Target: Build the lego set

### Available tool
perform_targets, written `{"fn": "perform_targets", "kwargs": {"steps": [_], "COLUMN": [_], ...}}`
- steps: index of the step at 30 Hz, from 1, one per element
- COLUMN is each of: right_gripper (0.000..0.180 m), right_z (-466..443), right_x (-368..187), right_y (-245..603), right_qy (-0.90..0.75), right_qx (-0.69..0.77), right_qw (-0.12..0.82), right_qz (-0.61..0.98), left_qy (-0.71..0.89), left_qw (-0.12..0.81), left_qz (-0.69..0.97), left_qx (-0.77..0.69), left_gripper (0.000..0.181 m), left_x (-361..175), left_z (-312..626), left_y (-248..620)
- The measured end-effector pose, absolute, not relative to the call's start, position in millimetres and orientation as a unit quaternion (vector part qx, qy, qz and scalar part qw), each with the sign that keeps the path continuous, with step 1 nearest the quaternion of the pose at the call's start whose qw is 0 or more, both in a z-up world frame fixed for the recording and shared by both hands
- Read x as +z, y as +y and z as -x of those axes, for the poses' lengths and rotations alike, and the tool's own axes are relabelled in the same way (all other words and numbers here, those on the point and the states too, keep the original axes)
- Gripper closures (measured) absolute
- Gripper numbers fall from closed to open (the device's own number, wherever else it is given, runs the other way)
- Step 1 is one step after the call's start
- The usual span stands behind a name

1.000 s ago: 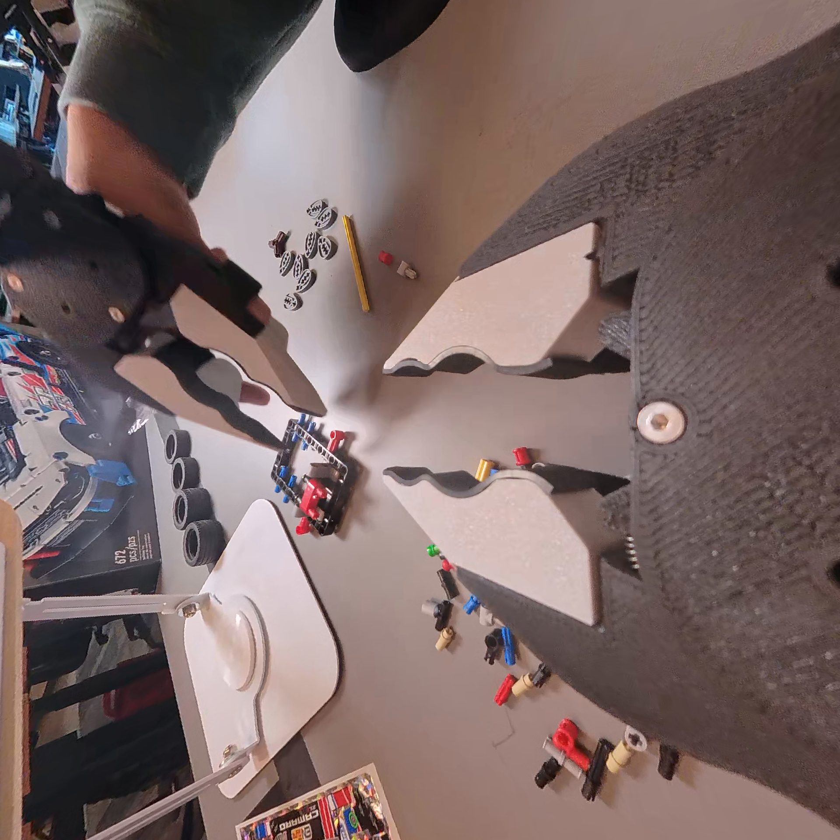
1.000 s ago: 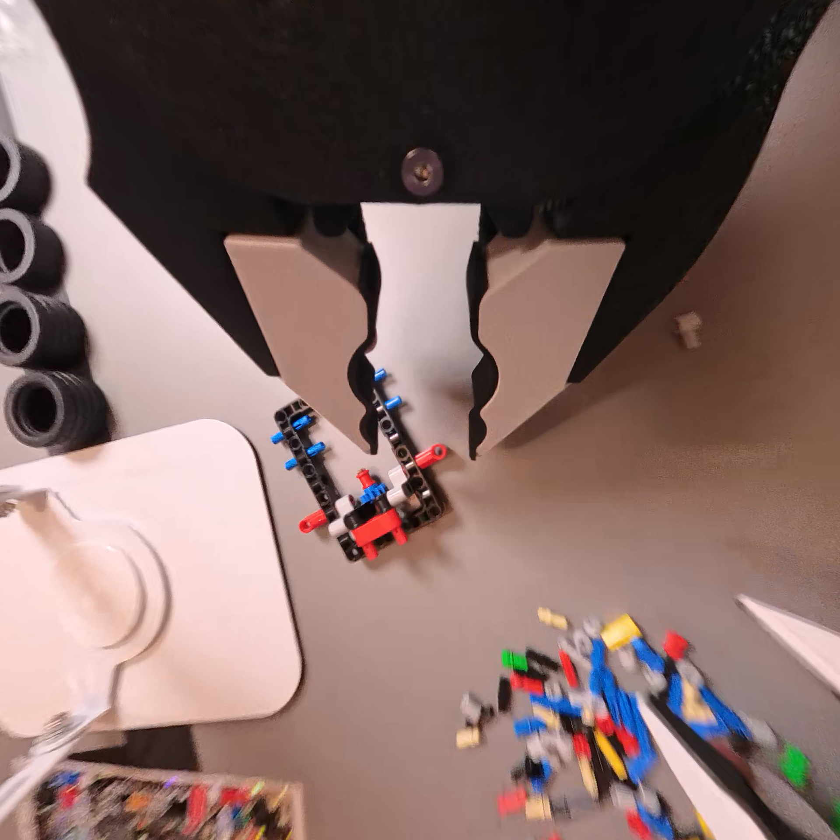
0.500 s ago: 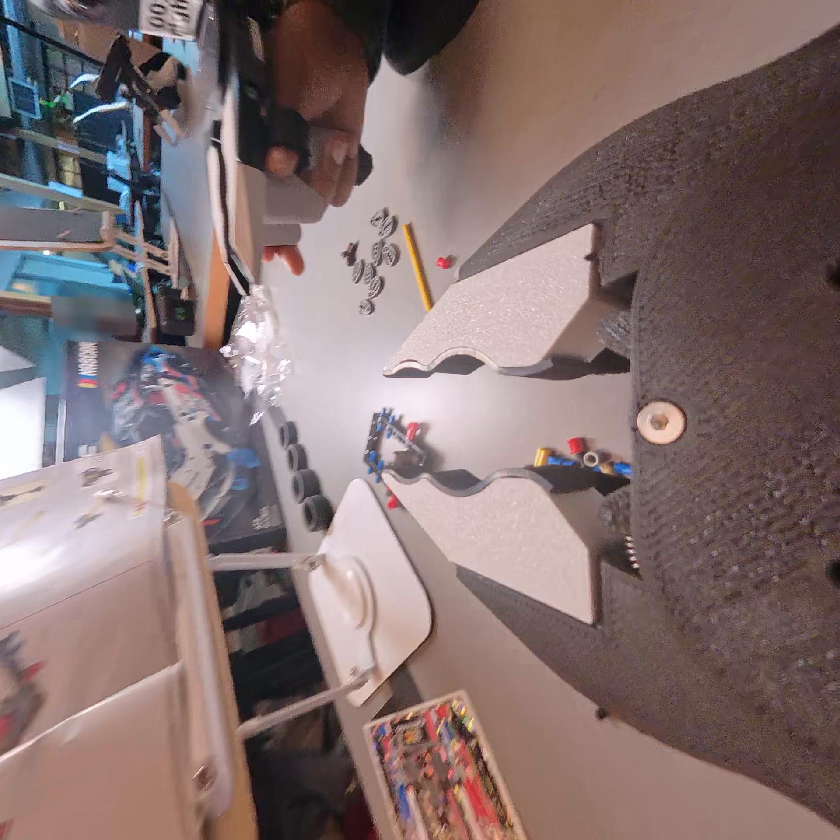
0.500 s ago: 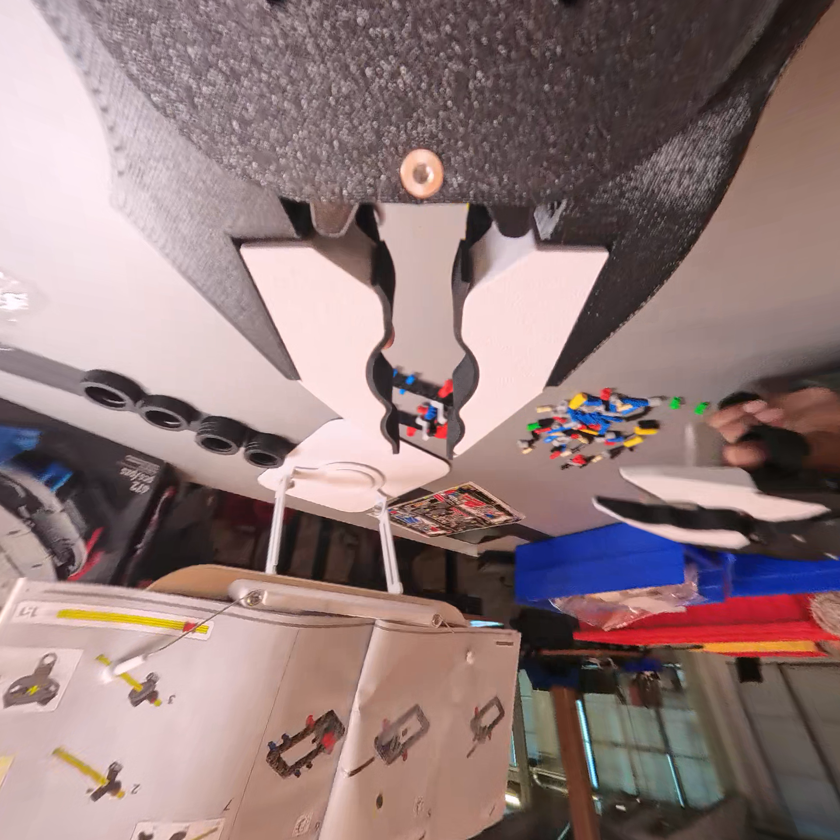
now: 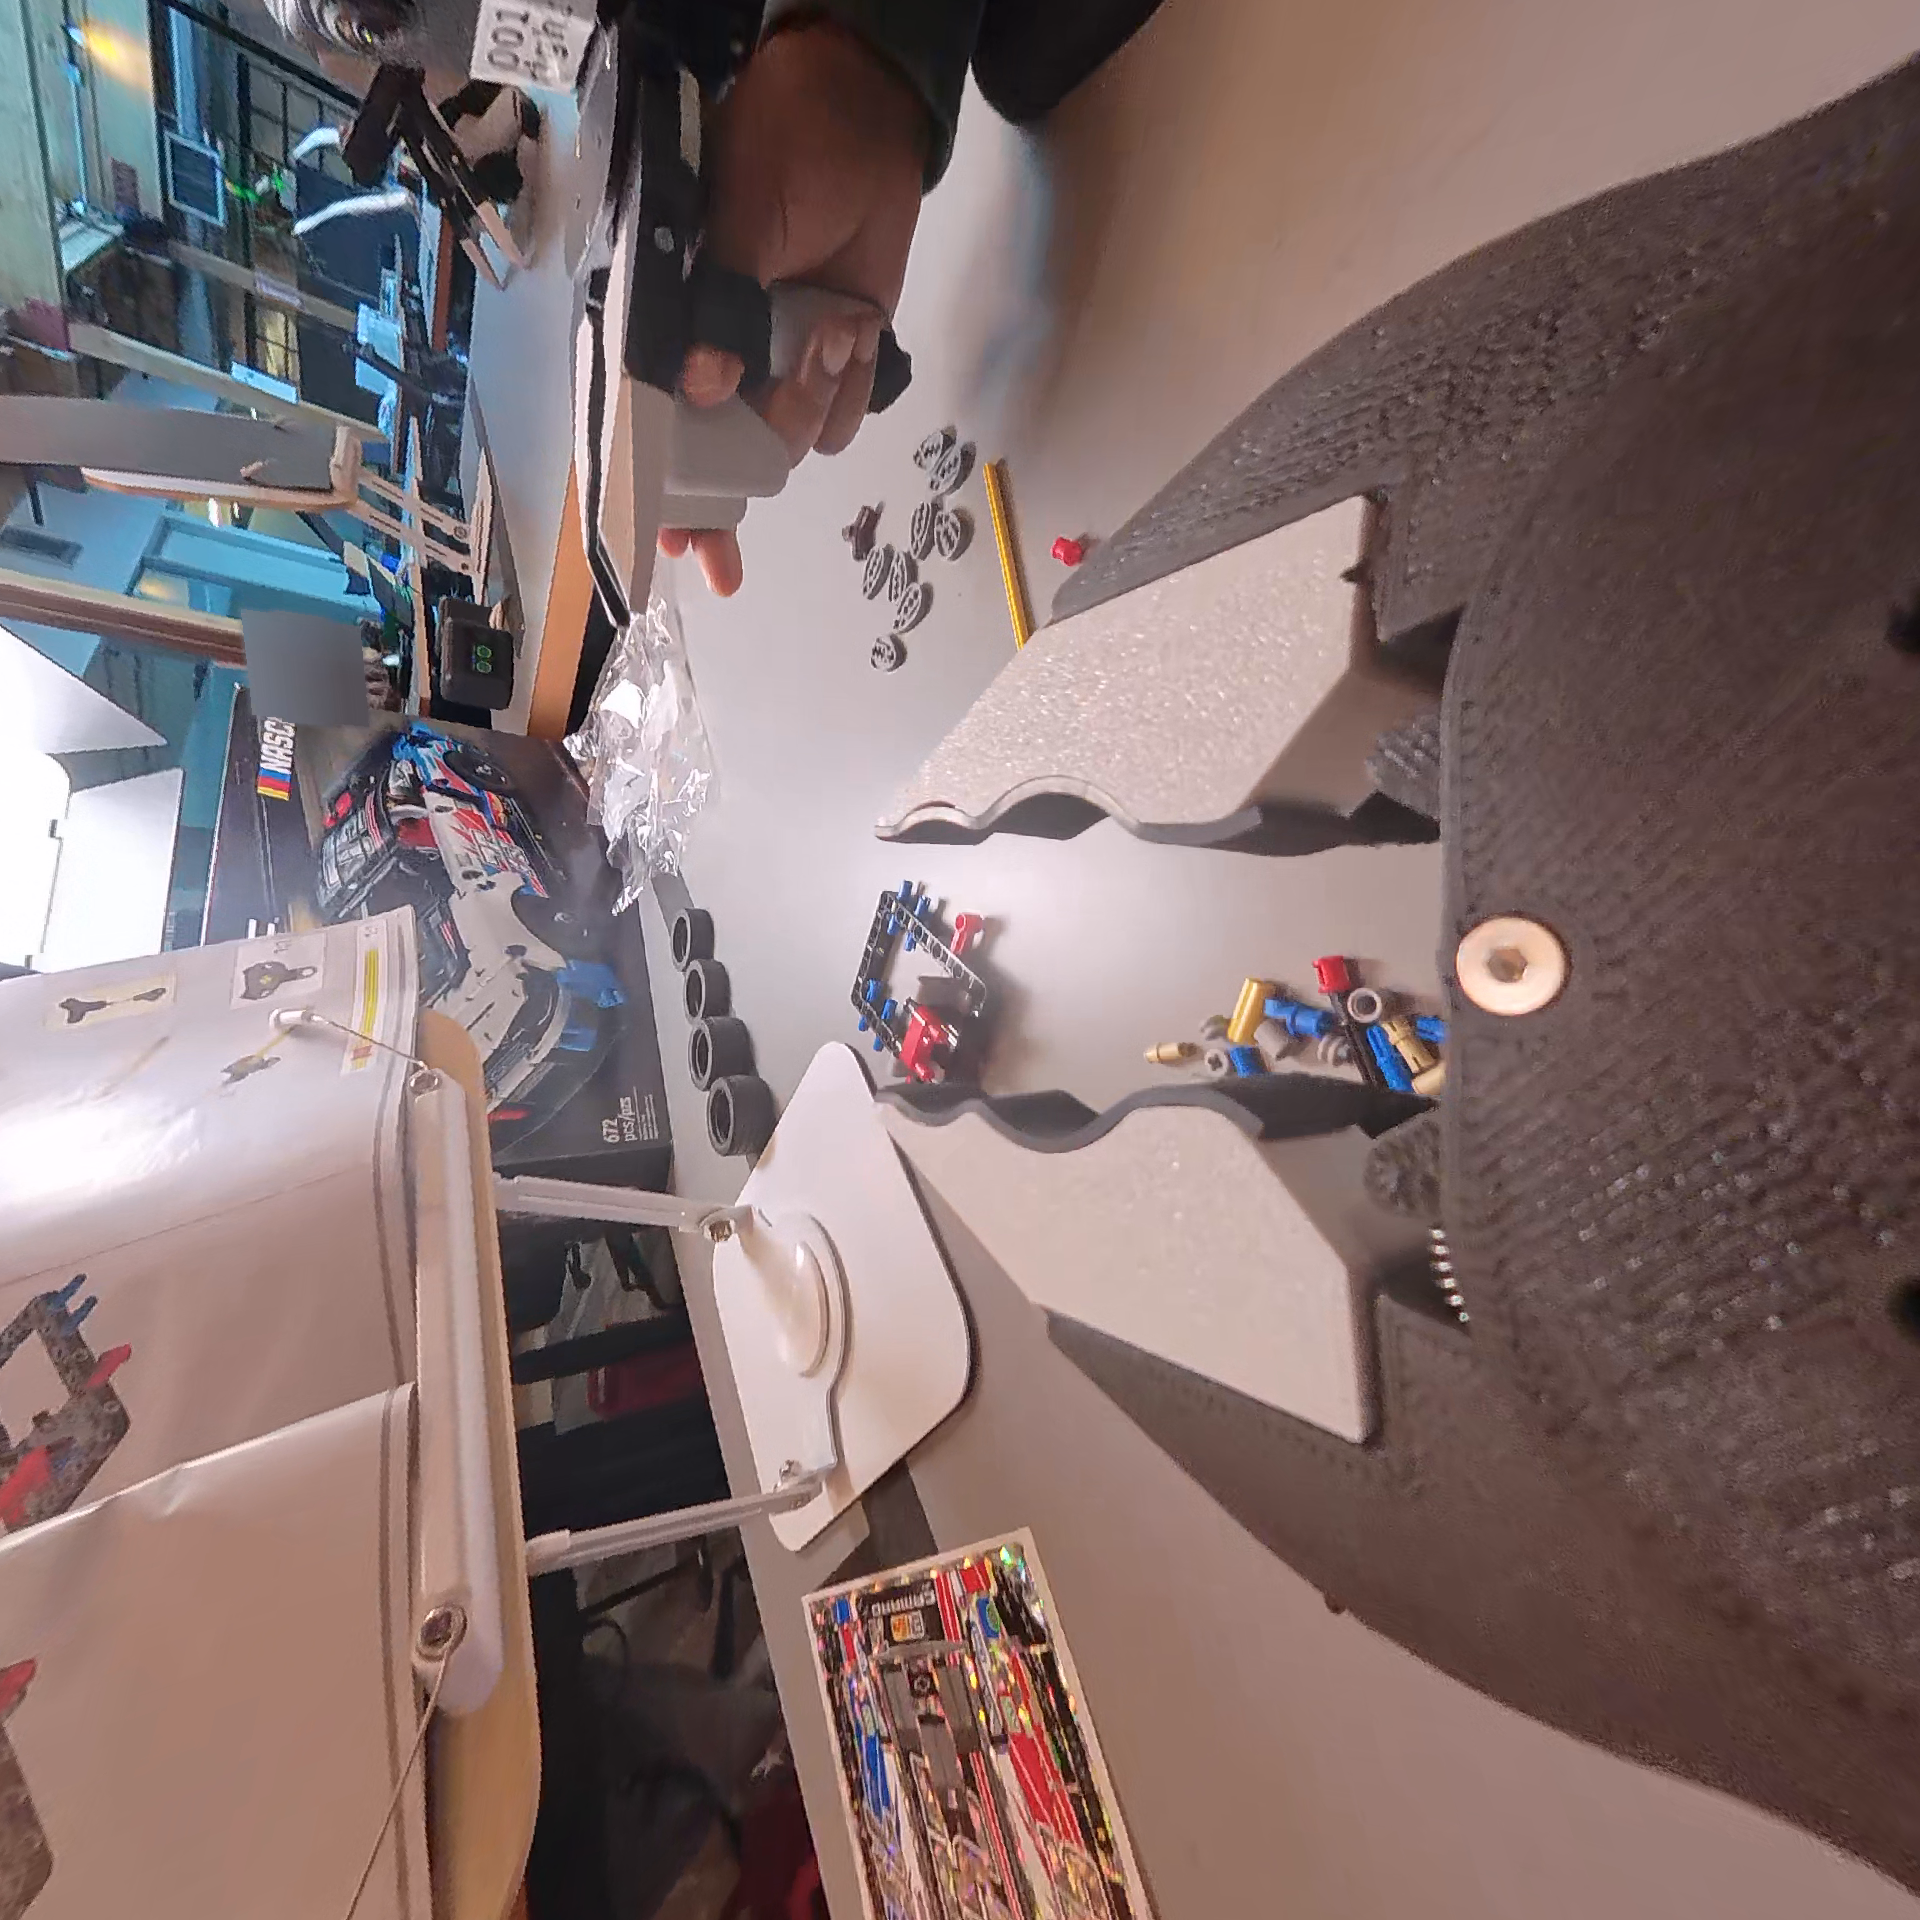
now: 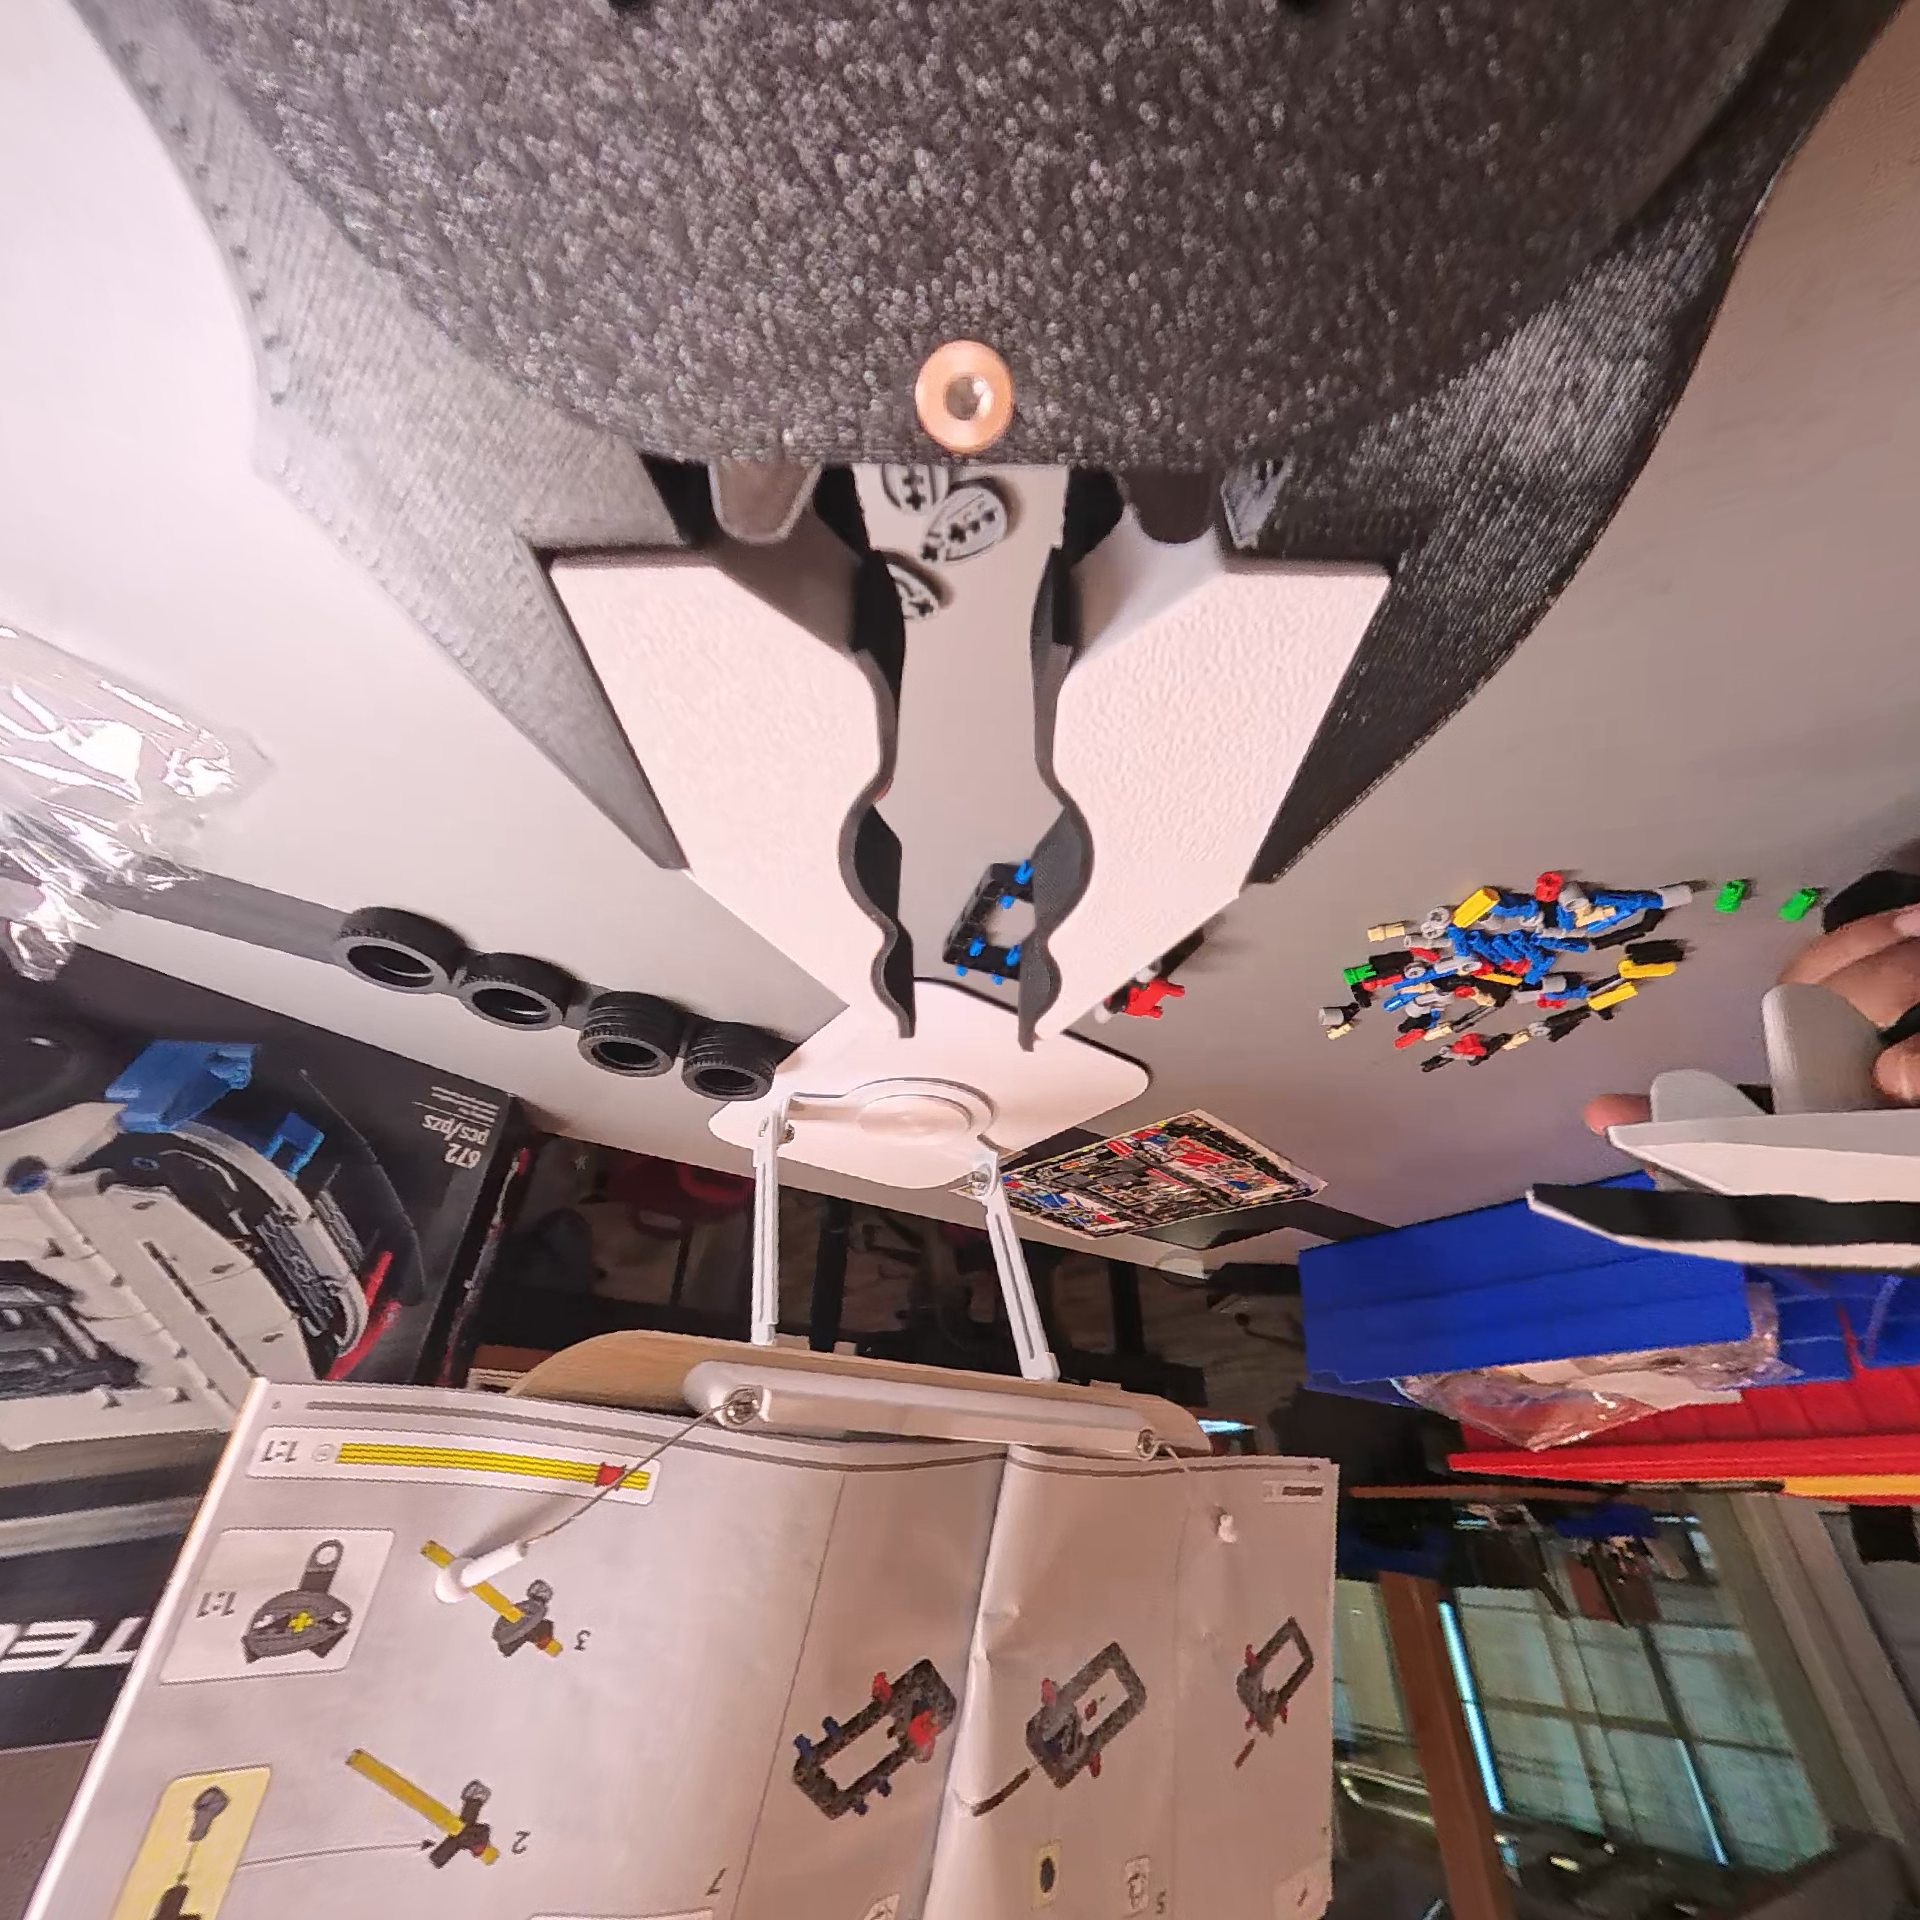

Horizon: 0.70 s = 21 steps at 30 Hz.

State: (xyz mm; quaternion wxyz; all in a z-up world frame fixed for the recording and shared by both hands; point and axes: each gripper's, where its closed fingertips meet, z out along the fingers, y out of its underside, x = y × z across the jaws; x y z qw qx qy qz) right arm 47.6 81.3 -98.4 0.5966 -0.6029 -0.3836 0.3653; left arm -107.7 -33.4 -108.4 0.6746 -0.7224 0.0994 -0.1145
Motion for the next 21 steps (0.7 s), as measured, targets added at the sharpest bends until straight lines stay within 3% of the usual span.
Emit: {"fn": "perform_targets", "kwargs": {"steps": [5,15,21], "right_gripper": [0.165,0.180,0.180], "right_z": [-42,42,74], "right_x": [-74,92,101], "right_y": [114,249,302], "right_qy": [-0.367,-0.326,-0.313], "right_qx": [0.343,0.298,0.265], "right_qw": [0.628,0.723,0.718], "right_qz": [0.594,0.532,0.562], "left_qy": [0.102,0.113,0.111], "left_qw": [0.674,0.687,0.692], "left_qz": [0.720,0.711,0.710], "left_qx": [-0.131,-0.095,-0.073], "left_gripper": [0.138,0.142,0.142], "left_x": [-108,-99,-97], "left_z": [101,101,102], "left_y": [-35,-43,-44]}}
